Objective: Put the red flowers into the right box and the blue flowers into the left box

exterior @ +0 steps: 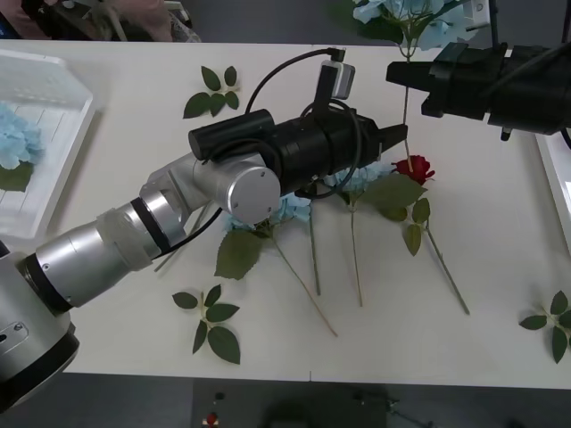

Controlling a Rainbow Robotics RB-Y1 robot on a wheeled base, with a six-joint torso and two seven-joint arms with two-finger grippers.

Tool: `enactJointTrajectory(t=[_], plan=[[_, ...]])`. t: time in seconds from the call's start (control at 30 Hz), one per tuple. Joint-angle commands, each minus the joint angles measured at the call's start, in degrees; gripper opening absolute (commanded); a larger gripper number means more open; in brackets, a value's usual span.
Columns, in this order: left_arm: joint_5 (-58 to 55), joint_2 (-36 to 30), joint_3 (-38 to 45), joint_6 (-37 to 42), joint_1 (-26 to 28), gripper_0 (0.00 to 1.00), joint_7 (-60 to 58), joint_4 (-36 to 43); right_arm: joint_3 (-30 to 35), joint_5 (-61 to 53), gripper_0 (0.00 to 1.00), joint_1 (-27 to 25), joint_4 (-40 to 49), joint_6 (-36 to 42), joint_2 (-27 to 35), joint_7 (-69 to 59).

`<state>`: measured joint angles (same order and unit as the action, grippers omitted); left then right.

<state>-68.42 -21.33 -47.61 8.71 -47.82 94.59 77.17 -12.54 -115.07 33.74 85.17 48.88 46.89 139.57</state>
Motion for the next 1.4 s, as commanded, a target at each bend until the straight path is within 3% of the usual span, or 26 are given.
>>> enactJointTrajectory(t=[0.03,0.3,0.33,0.37,0.4,0.7,0.73,0.77,0.8,0.83,1.4], plan=[[-0.9,-1.6,-1.1,-0.4,-1.9,1.00,0.5,2.3,0.5,-0.2,0.00,1.2,2.1,-0.2,-0.6,-0.5],[-1.0,-1.6,-1.5,-0.4,-2.0,1.00,0.5,2.5,0.4,-0.1,0.00,1.3,2.2,-0.5,-1.3,-0.5],[-1.0,-1.5,-1.4,-0.3,-2.0,0.91,0.5,2.6,0.5,0.1,0.00,1.3,2.2,-0.5,-1.5,-0.5],[-0.9,-1.6,-1.5,-0.3,-2.1,0.76,0.4,2.8,0.5,0.2,0.00,1.3,2.1,-0.5,-1.5,-0.5],[-1.1,-1.4,-1.5,-0.4,-2.4,0.70,0.5,3.2,0.5,0.3,0.00,1.3,2.1,-0.5,-1.5,-0.5],[-3.2,-0.5,-1.4,-0.7,-3.5,0.69,0.3,3.4,0.4,0.5,0.00,1.9,2.1,-0.5,-1.6,-1.0],[-3.3,-0.5,-1.4,-0.7,-3.5,0.65,0.4,3.4,0.4,0.5,0.00,1.9,2.2,-0.5,-1.6,-1.1],[-3.4,-0.4,-1.4,-0.7,-3.5,0.33,0.3,3.4,0.4,0.5,0.00,2.0,2.2,-0.4,-1.6,-1.1],[-3.7,-0.3,-1.4,-0.7,-3.6,0.12,0.3,3.4,0.4,0.5,0.00,2.0,2.2,-0.2,-1.6,-1.1],[-4.2,-0.2,-1.5,-0.7,-3.5,0.00,0.2,3.4,0.4,0.5,0.00,2.1,2.2,-0.1,-1.6,-1.2],[-5.1,0.6,-1.2,-1.2,-3.6,0.00,0.4,3.4,0.4,0.5,0.00,2.7,2.2,0.9,-2.5,-2.2]])
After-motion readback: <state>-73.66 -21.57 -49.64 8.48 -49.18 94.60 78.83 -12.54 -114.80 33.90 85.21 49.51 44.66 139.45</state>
